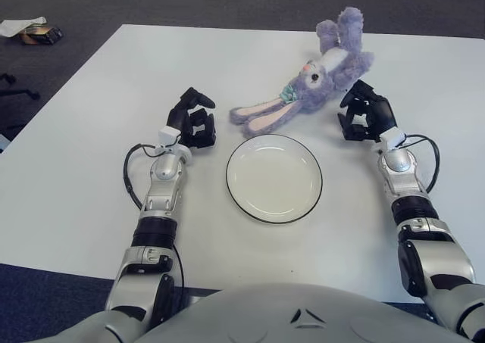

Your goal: Put the doll into the plate.

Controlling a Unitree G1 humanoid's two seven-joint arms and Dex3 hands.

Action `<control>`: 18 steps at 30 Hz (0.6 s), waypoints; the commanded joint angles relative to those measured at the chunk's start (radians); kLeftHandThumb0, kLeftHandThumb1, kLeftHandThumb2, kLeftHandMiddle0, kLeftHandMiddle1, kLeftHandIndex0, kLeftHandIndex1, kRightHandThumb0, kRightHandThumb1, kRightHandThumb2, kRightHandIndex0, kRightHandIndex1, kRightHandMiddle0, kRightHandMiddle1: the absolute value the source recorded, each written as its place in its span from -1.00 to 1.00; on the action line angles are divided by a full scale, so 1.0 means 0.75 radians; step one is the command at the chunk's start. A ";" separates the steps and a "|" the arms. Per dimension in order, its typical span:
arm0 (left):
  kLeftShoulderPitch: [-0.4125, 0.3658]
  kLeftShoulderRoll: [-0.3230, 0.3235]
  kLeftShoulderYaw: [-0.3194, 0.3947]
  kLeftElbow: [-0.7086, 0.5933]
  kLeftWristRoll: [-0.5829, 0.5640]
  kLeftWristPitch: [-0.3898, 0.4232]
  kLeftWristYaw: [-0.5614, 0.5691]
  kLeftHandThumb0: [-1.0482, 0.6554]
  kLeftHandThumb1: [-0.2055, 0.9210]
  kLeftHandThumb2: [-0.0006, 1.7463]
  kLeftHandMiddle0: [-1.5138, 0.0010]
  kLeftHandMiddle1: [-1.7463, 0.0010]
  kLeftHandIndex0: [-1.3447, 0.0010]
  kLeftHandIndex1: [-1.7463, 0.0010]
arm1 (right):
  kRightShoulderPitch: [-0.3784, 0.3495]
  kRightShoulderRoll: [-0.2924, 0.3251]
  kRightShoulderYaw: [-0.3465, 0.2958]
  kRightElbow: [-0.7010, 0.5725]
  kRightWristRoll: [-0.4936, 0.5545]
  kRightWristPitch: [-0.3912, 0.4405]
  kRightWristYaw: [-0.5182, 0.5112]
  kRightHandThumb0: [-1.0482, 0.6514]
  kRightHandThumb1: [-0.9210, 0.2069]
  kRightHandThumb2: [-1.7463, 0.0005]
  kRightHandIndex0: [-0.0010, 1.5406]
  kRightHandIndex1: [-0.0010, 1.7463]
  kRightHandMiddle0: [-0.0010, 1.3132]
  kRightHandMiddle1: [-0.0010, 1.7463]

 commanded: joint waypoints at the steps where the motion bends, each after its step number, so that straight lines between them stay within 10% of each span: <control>1: 0.121 -0.047 -0.014 0.048 -0.001 0.035 0.016 -0.31 0.04 0.41 -0.25 -1.00 0.16 -1.00 | 0.081 -0.020 0.026 0.024 -0.093 -0.034 -0.094 -0.23 -0.49 -0.04 -0.09 0.95 -0.43 1.00; 8: 0.126 -0.041 -0.011 0.028 0.006 0.063 0.019 -0.31 0.02 0.43 -0.26 -1.00 0.15 -1.00 | 0.099 -0.053 0.049 -0.051 -0.229 -0.042 -0.260 0.18 -0.18 -0.24 -0.17 0.72 -0.47 1.00; 18: 0.143 -0.007 -0.007 -0.021 0.029 0.134 0.022 -0.33 -0.07 0.51 -0.35 -1.00 0.09 -1.00 | 0.160 -0.053 0.092 -0.333 -0.450 0.111 -0.440 0.22 -0.26 -0.15 -0.21 0.67 -0.54 1.00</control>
